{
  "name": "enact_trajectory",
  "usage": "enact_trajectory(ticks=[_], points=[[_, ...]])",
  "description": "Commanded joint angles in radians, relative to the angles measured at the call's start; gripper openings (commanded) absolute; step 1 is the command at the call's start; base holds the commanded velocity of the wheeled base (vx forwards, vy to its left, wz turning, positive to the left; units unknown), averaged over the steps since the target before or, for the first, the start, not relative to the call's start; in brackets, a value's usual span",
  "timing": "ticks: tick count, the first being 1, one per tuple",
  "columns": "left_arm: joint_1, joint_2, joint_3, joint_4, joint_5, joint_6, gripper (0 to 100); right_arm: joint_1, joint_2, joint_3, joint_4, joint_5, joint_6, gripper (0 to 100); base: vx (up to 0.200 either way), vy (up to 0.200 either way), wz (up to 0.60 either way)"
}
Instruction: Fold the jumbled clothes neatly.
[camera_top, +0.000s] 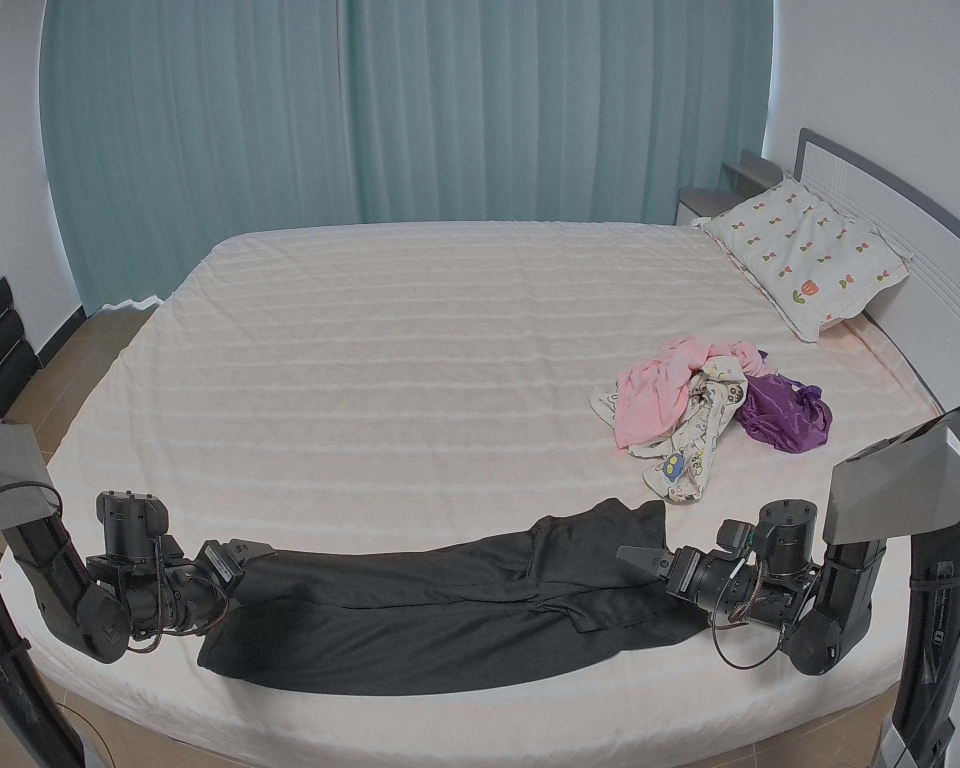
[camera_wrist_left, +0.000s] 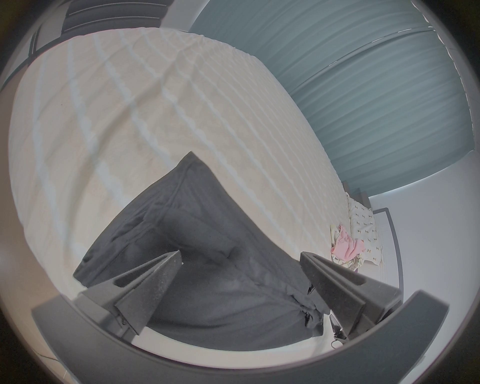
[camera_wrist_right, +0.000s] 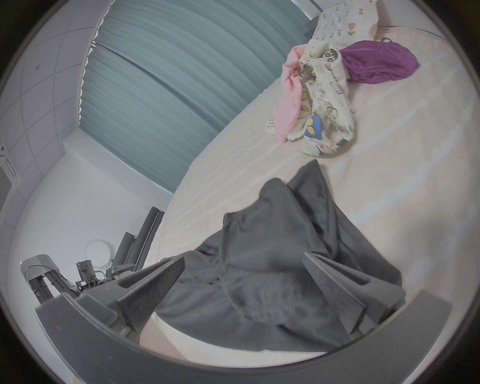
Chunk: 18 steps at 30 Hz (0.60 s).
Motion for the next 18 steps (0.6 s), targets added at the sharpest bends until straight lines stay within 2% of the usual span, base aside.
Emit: enact_trajectory(ticks=[1, 2, 3, 4, 7, 18], points=[[0.000, 0.005, 0.007, -0.002, -0.001, -0.001, 100, 0.015, -0.001, 0.018, 0.003, -0.016, 0.004, 100, -0.200, 0.000, 0.00], [0.000, 0.005, 0.009, -0.005, -0.011, -0.001, 100, 0.020, -0.001, 0.039, 0.003, -0.070, 0.026, 100, -0.200, 0.000, 0.00], [0.002, 0.005, 0.010, -0.005, -0.012, -0.001, 100, 0.020, -0.001, 0.041, 0.003, -0.075, 0.030, 100, 0.000, 0.000, 0.00], [0.000, 0.007, 0.015, -0.008, -0.024, 0.000, 100, 0.041, 0.003, 0.047, 0.003, -0.121, 0.095, 100, 0.000, 0.000, 0.00], [0.000, 0.010, 0.016, -0.017, -0.027, 0.000, 100, 0.050, 0.040, 0.038, 0.000, -0.157, 0.179, 100, 0.000, 0.000, 0.00], [0.000, 0.042, 0.026, -0.072, -0.027, 0.000, 100, 0.046, 0.121, -0.042, 0.005, -0.165, 0.187, 100, 0.000, 0.000, 0.00]])
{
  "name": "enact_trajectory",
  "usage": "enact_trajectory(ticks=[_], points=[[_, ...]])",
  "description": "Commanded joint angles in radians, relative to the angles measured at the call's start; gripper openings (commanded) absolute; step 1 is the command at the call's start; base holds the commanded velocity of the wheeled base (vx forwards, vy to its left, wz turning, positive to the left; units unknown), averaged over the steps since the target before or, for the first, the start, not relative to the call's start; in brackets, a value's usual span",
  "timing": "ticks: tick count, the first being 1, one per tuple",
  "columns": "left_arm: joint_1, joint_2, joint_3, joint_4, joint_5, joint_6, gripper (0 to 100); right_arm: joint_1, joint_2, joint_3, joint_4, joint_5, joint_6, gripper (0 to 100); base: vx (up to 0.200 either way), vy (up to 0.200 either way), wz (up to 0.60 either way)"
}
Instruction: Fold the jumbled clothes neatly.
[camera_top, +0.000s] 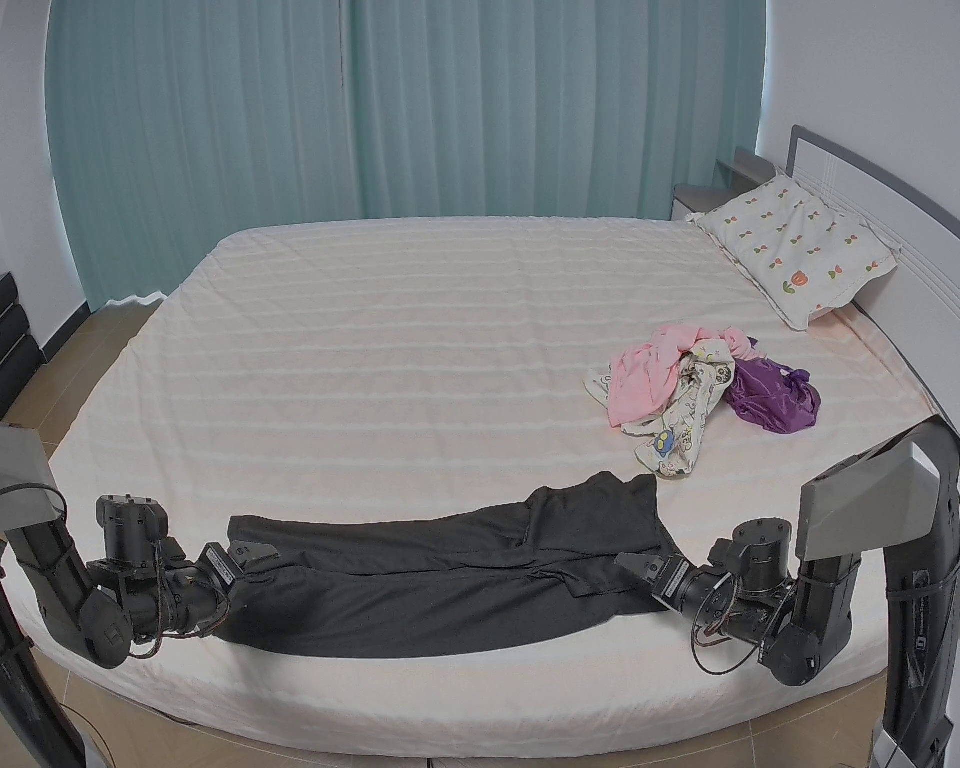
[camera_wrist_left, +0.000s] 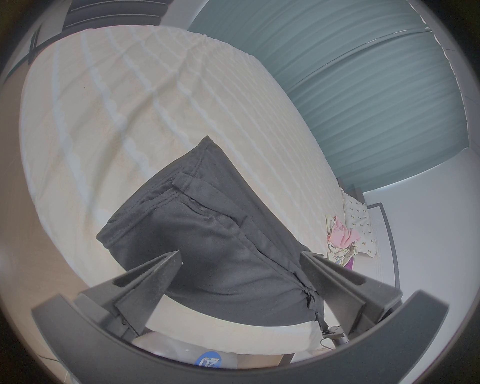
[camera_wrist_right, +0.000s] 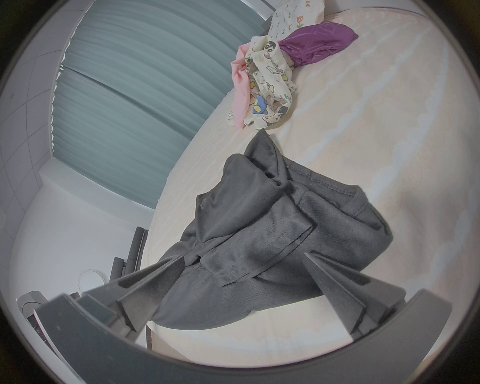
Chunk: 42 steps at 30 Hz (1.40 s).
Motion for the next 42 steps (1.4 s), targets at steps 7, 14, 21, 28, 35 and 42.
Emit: enact_trajectory(ticks=[7, 14, 21, 28, 35, 42], points=[[0.000, 0.044, 0.003, -0.039, 0.002, -0.002, 100, -0.002, 0.072, -0.050, 0.002, 0.001, 0.000, 100, 0.000, 0.000, 0.00], [0.000, 0.045, 0.003, -0.039, 0.000, 0.000, 100, -0.002, 0.075, -0.091, 0.011, -0.019, 0.000, 100, 0.000, 0.000, 0.00], [0.002, 0.045, 0.006, -0.040, 0.000, 0.000, 100, 0.011, 0.052, -0.070, 0.059, -0.068, 0.002, 0, 0.000, 0.000, 0.00], [0.002, 0.045, 0.006, -0.040, 0.000, 0.001, 100, 0.030, 0.001, -0.021, 0.053, -0.081, 0.011, 0, 0.000, 0.000, 0.00], [0.002, 0.051, 0.006, -0.040, 0.000, 0.001, 100, 0.036, -0.057, 0.010, 0.056, -0.056, 0.060, 0, 0.000, 0.000, 0.00], [0.002, 0.061, 0.006, -0.040, 0.000, 0.001, 100, 0.033, -0.117, 0.059, 0.051, -0.012, 0.062, 0, 0.000, 0.000, 0.00]])
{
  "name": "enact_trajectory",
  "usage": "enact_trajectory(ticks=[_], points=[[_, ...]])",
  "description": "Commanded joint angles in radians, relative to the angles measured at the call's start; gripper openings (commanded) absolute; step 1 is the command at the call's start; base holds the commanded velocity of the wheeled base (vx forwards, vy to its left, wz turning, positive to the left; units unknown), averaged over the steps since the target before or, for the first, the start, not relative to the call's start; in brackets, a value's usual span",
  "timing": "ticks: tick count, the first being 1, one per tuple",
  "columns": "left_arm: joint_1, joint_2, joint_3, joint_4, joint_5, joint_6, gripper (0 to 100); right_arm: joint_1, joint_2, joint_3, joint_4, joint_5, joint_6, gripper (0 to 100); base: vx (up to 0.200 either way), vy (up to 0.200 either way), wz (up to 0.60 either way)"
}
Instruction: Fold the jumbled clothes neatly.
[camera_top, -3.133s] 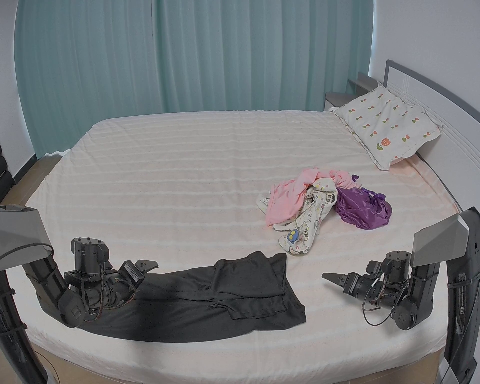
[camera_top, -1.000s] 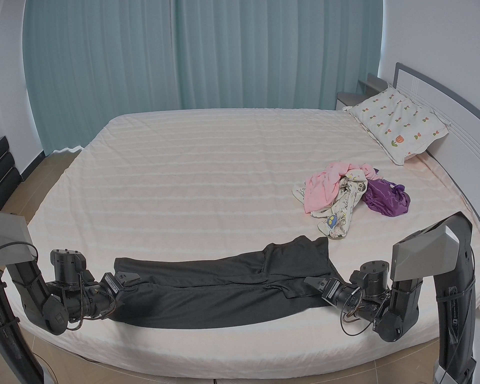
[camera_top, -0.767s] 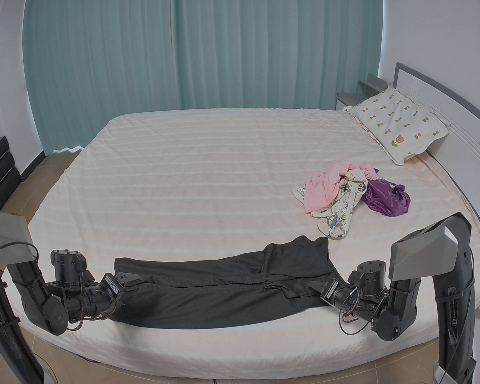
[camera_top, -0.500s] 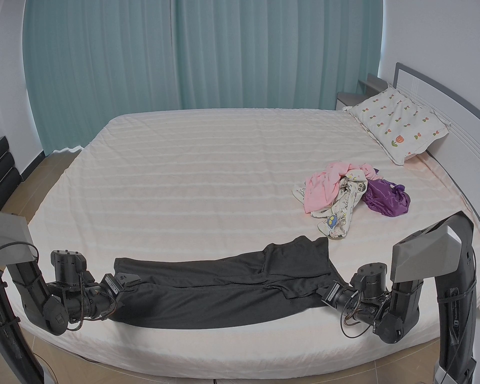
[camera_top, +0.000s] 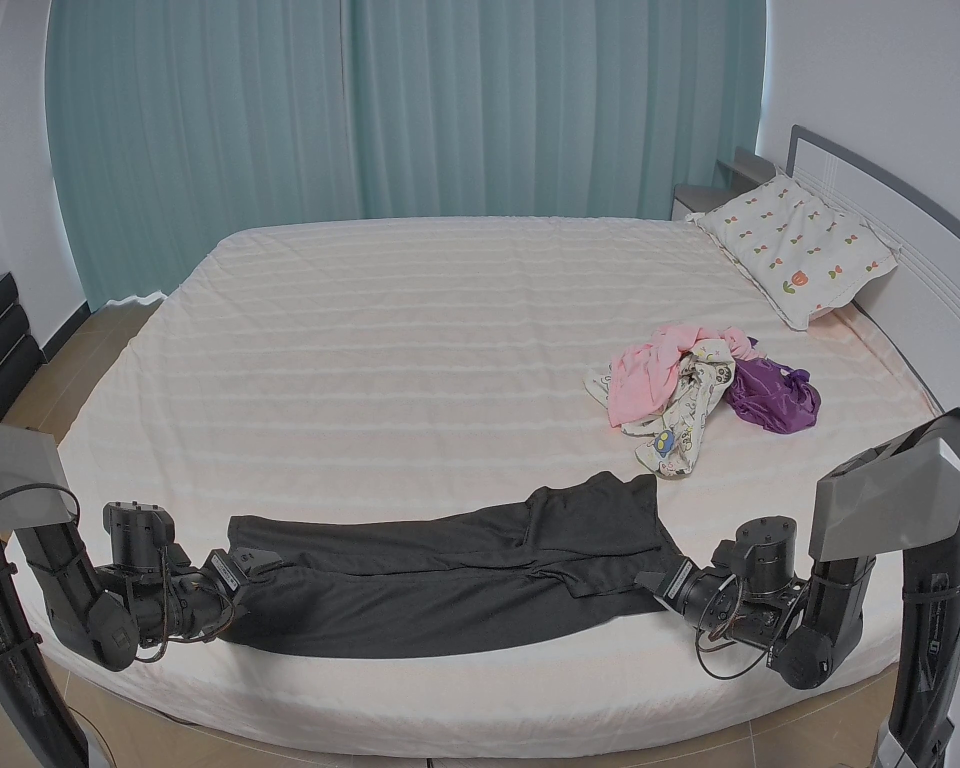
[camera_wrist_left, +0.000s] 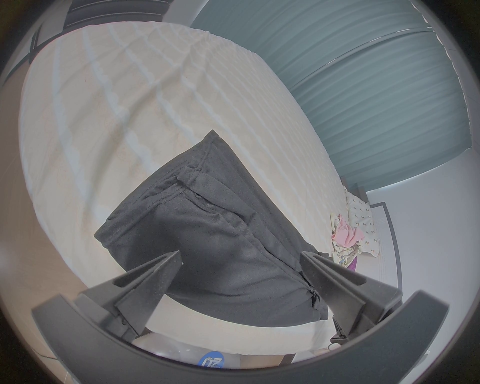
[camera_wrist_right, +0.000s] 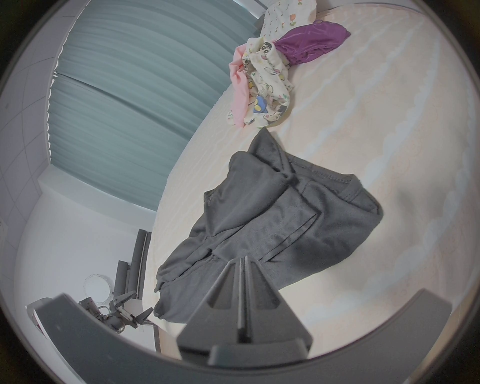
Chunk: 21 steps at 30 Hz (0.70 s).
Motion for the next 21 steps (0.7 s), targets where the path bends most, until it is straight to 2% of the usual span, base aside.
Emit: enact_trajectory(ticks=[1, 5, 6, 21], points=[[0.000, 0.009, 0.000, 0.000, 0.000, 0.000, 100, -0.003, -0.038, 0.019, 0.001, 0.017, 0.001, 0, 0.000, 0.000, 0.00], [-0.001, 0.007, 0.000, 0.000, 0.000, 0.000, 100, -0.007, 0.027, -0.013, -0.004, 0.017, -0.002, 0, 0.000, 0.000, 0.00], [0.000, 0.009, 0.000, 0.000, 0.000, 0.000, 100, -0.007, 0.036, -0.027, 0.007, 0.017, -0.002, 100, 0.000, 0.000, 0.00], [0.000, 0.016, -0.003, -0.003, 0.000, 0.001, 100, -0.017, 0.140, -0.166, 0.010, 0.014, -0.005, 100, 0.000, 0.000, 0.00]])
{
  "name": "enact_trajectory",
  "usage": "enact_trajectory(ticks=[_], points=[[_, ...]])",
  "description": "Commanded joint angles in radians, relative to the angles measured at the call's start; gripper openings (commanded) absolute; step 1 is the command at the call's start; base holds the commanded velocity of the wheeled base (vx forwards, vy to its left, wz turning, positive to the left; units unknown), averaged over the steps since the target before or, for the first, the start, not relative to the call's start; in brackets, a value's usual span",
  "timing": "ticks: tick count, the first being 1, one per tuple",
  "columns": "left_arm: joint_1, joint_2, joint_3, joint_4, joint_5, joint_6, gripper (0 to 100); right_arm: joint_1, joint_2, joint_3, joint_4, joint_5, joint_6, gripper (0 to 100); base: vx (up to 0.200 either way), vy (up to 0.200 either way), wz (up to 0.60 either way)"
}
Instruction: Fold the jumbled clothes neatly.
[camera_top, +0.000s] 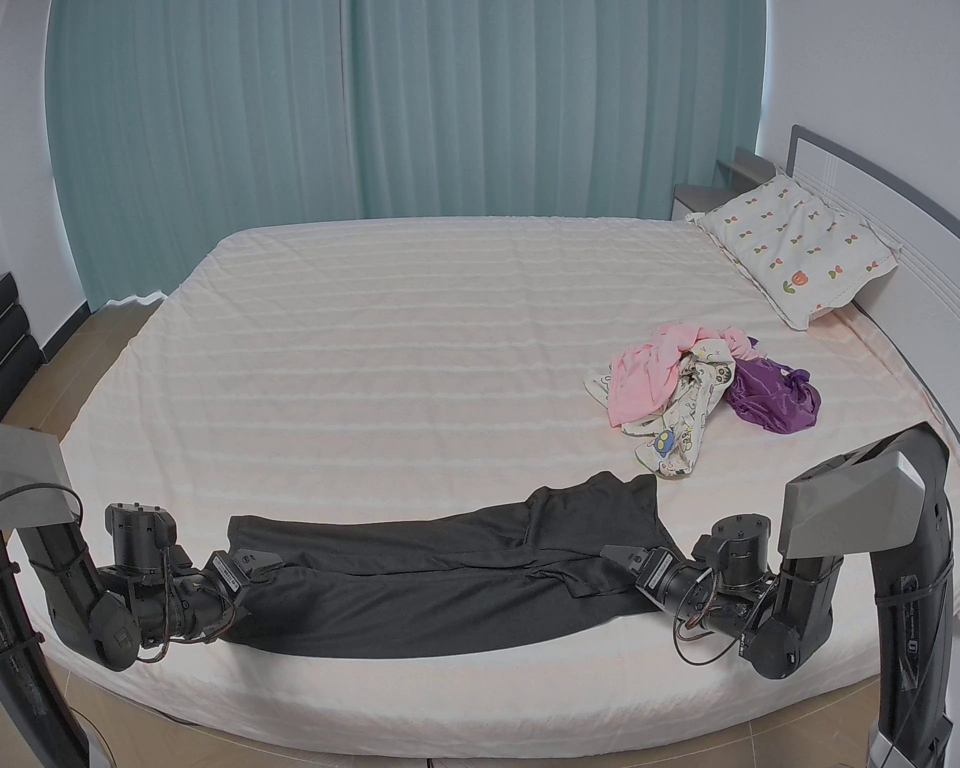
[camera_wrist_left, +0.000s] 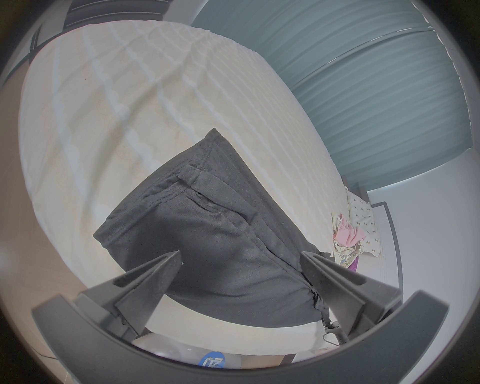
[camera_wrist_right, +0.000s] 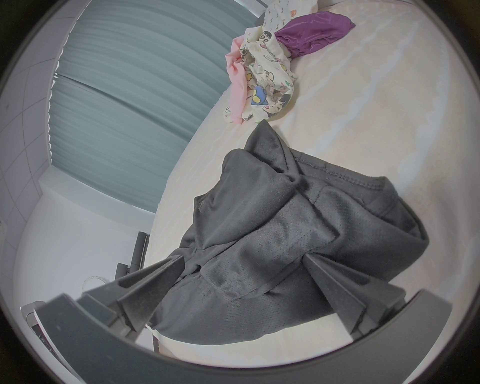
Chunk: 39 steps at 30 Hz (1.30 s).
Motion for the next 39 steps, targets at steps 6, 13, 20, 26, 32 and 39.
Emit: enact_trajectory(ticks=[6, 13, 20, 26, 32, 39], points=[[0.000, 0.010, -0.002, -0.002, 0.001, 0.002, 100, 0.015, 0.012, -0.024, 0.047, -0.008, 0.001, 100, 0.000, 0.000, 0.00], [0.000, 0.012, -0.002, 0.000, 0.000, 0.002, 100, 0.015, 0.015, -0.048, 0.069, -0.007, 0.001, 100, 0.000, 0.000, 0.00], [0.000, 0.019, -0.002, -0.002, 0.001, 0.004, 100, 0.017, 0.010, -0.047, 0.072, -0.011, 0.003, 0, 0.000, 0.000, 0.00], [0.000, 0.015, 0.001, -0.002, 0.003, 0.004, 100, 0.020, -0.001, -0.028, 0.078, -0.037, 0.003, 0, 0.000, 0.000, 0.00], [-0.001, 0.015, 0.001, -0.002, 0.003, 0.004, 100, 0.024, -0.016, -0.004, 0.080, -0.047, 0.004, 0, 0.000, 0.000, 0.00], [0.000, 0.018, 0.001, -0.002, 0.004, 0.004, 100, 0.035, -0.093, 0.055, 0.080, -0.044, 0.007, 0, 0.000, 0.000, 0.00]])
